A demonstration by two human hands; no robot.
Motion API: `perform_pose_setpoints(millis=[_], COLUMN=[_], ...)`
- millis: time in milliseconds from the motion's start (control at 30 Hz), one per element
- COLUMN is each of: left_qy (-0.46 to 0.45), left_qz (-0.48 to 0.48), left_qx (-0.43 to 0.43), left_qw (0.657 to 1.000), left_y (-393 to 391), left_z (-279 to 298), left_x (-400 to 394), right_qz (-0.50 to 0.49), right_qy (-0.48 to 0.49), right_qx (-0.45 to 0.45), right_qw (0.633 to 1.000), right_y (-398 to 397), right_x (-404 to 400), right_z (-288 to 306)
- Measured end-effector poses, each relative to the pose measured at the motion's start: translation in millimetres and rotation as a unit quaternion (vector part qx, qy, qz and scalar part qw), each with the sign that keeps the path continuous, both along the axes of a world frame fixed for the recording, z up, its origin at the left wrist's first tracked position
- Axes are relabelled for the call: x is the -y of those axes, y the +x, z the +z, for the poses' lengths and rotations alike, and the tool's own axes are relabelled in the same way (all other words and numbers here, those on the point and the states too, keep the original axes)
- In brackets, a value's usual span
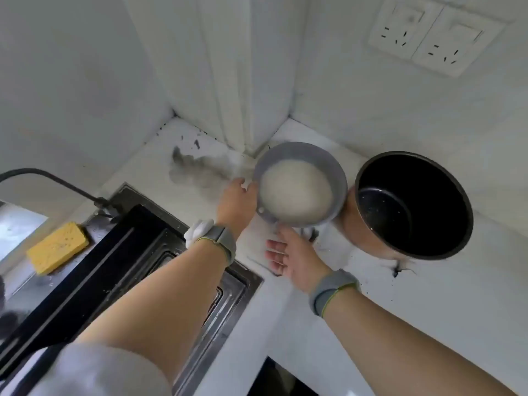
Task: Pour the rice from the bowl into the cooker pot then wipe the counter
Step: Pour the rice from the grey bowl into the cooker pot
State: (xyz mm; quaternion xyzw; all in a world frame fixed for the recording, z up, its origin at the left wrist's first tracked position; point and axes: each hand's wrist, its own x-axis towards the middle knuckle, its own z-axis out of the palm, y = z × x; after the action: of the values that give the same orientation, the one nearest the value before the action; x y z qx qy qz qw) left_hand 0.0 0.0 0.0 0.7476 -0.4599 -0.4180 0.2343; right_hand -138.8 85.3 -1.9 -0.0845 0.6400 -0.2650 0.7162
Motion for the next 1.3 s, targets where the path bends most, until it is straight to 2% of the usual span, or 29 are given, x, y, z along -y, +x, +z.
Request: perform_pose_setpoints(millis=[167,267,467,767,1067,1300], left_qy=[-0.019,-0.024,-0.005,0.038,0.048,0.028], left_qz=[-0.032,-0.027,-0.047,-0.059,-0.045,0.029], left_qx=[-0.039,-0.044,-0.094,-0.093,-0.066,-0.08], left_qw=[0.999,0.998,0.995,0.993,0.996,0.996], left_y=[5.6,12.6,22.4,28.4,17.8,5.1], left_z=[-5.0,-15.3,-26.7,-23.6,-1.4,24.4], left_x=[39.2,51.4,56.2,3.6,-76.9,-133.5], right_qz=[-0.145,-0.198,-0.252,-0.264,-0.233,-0.209], right_qy=[0.04,0.053,0.053,0.012,-0.012,-0.031], right_qx=[0.11,0.131,0.115,0.067,0.066,0.063], right_qw=[0.982,0.97,0.959,0.962,0.97,0.975], right_y=[27.4,36.5,41.9,34.2,13.4,-2.9], right_x=[31.7,48.7,51.9,26.1,-36.8,-74.9], right_z=[-12.3,-17.4,-21.7,-18.5,8.8,45.2])
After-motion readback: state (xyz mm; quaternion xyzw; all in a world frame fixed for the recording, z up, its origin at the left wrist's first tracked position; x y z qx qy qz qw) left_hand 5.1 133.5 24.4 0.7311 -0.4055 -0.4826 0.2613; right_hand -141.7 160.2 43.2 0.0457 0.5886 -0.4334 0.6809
